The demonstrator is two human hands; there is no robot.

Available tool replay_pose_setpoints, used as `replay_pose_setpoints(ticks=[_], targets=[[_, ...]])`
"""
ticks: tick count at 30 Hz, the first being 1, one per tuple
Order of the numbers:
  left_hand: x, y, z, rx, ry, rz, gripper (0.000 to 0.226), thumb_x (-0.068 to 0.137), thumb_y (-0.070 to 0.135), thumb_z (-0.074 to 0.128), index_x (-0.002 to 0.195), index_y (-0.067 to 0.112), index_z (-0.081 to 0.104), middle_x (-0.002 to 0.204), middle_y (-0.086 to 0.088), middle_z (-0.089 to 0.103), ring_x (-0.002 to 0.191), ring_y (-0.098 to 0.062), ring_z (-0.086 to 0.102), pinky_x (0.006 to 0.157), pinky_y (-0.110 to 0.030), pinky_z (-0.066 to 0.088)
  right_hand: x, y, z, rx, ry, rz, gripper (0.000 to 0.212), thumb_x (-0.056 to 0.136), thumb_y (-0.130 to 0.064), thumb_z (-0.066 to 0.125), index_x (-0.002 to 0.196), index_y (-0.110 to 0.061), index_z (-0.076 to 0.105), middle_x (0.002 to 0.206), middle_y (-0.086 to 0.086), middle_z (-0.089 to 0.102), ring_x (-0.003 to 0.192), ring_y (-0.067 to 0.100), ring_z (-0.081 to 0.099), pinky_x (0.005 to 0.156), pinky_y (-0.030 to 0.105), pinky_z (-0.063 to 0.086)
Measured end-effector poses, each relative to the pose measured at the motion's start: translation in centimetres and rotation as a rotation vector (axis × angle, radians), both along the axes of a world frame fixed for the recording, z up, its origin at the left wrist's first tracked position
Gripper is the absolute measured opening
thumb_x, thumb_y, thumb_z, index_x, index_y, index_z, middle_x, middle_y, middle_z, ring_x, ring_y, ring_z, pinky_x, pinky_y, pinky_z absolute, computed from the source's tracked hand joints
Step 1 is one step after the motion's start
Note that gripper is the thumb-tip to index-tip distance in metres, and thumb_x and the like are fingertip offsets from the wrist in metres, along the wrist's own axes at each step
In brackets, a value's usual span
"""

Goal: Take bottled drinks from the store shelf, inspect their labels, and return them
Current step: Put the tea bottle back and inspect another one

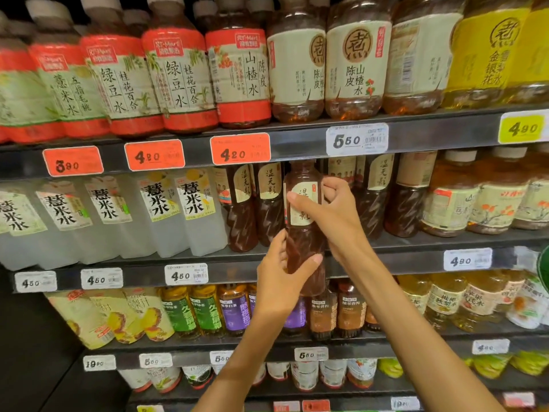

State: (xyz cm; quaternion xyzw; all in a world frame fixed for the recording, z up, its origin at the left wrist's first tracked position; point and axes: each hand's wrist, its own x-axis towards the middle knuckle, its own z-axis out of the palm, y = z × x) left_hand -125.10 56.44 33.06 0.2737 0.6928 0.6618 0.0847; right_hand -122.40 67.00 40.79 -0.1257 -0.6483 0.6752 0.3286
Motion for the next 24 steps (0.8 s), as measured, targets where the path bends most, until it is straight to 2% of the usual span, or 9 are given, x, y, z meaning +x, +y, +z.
replay_pose_setpoints(ticks=[4, 7, 12, 14, 16, 18, 20, 22, 24], targets=[[-1.1, 1.2, 0.6, 0.014, 0.073, 0.095, 0.071, 0.080, 0.028, 0.075, 0.138, 0.037, 0.035, 0.103, 0.042, 0.039, 0.088, 0.039, 0.038, 0.070, 0.010, 0.032, -1.0, 0.7, 0.4, 0.116, 0.012, -0.090, 0.057, 0.074, -0.031, 0.080, 0.118, -0.012, 0.049, 0.113, 0.006, 0.065, 0.105, 0.018, 0.064, 0.092, 0.043, 0.053], [-1.5, 2.2, 1.0, 0.014, 0.104, 0.160, 0.076, 0.079, 0.033, 0.075, 0.143, 0.037, 0.034, 0.109, 0.041, 0.037, 0.098, 0.027, 0.040, 0.075, 0.004, 0.031, -1.3, 1.2, 0.9, 0.218, 0.000, -0.141, 0.054, 0.073, -0.041, 0.076, 0.113, -0.010, 0.056, 0.110, 0.007, 0.065, 0.104, 0.020, 0.063, 0.091, 0.044, 0.053], [-2.2, 3.6, 0.9, -0.017, 0.170, 0.203, 0.079, 0.081, 0.029, 0.073, 0.147, 0.029, 0.029, 0.128, 0.025, 0.038, 0.120, 0.012, 0.031, 0.083, 0.007, 0.027, -2.0, 1.7, 0.9, 0.332, -0.050, -0.239, 0.060, 0.072, -0.048, 0.075, 0.112, -0.005, 0.061, 0.112, 0.010, 0.061, 0.107, 0.022, 0.057, 0.093, 0.041, 0.049], [-2.1, 4.0, 0.8, -0.116, 0.315, 0.337, 0.078, 0.081, 0.030, 0.073, 0.146, 0.025, 0.032, 0.134, 0.010, 0.045, 0.126, -0.005, 0.038, 0.097, -0.009, 0.030, -2.1, 1.8, 0.5, 0.367, -0.060, -0.278, 0.061, 0.073, -0.049, 0.075, 0.113, -0.006, 0.060, 0.112, 0.008, 0.060, 0.107, 0.020, 0.057, 0.091, 0.036, 0.049], [-1.9, 4.2, 0.7, -0.289, 0.538, 0.572, 0.076, 0.074, 0.031, 0.079, 0.140, 0.017, 0.045, 0.126, -0.010, 0.052, 0.113, -0.026, 0.047, 0.094, -0.034, 0.036, -1.9, 1.7, 0.0, 0.374, -0.039, -0.322, 0.052, 0.074, -0.049, 0.074, 0.107, -0.012, 0.059, 0.110, 0.004, 0.058, 0.098, 0.011, 0.056, 0.081, 0.026, 0.049], [-2.0, 4.6, 0.7, -0.364, 0.621, 0.667, 0.078, 0.067, 0.027, 0.085, 0.135, 0.013, 0.051, 0.118, -0.019, 0.051, 0.098, -0.031, 0.049, 0.085, -0.038, 0.039, -1.9, 1.6, -0.3, 0.372, -0.019, -0.355, 0.044, 0.074, -0.047, 0.074, 0.100, -0.017, 0.055, 0.106, 0.000, 0.054, 0.088, 0.005, 0.054, 0.073, 0.020, 0.046], [-2.1, 4.9, 0.6, -0.370, 0.607, 0.623, 0.082, 0.068, 0.022, 0.084, 0.139, 0.009, 0.045, 0.112, -0.020, 0.051, 0.095, -0.031, 0.050, 0.085, -0.038, 0.041, -2.0, 1.5, -0.7, 0.385, -0.010, -0.371, 0.040, 0.074, -0.045, 0.074, 0.096, -0.019, 0.053, 0.100, -0.005, 0.050, 0.085, 0.003, 0.053, 0.072, 0.018, 0.044], [-2.1, 5.2, 0.6, -0.396, 0.618, 0.622, 0.087, 0.067, 0.018, 0.084, 0.140, 0.003, 0.040, 0.107, -0.020, 0.054, 0.095, -0.033, 0.054, 0.085, -0.042, 0.044, -2.2, 1.3, -0.8, 0.417, 0.006, -0.383, 0.039, 0.076, -0.043, 0.075, 0.097, -0.020, 0.053, 0.096, -0.013, 0.046, 0.088, 0.004, 0.052, 0.074, 0.018, 0.044], [-2.0, 5.8, 0.5, -0.458, 0.667, 0.680, 0.088, 0.061, 0.017, 0.087, 0.136, -0.002, 0.044, 0.099, -0.020, 0.057, 0.088, -0.035, 0.057, 0.077, -0.044, 0.047, -2.4, 1.4, -0.9, 0.471, 0.024, -0.415, 0.039, 0.076, -0.042, 0.075, 0.099, -0.018, 0.054, 0.091, -0.015, 0.046, 0.092, 0.012, 0.050, 0.076, 0.021, 0.044]])
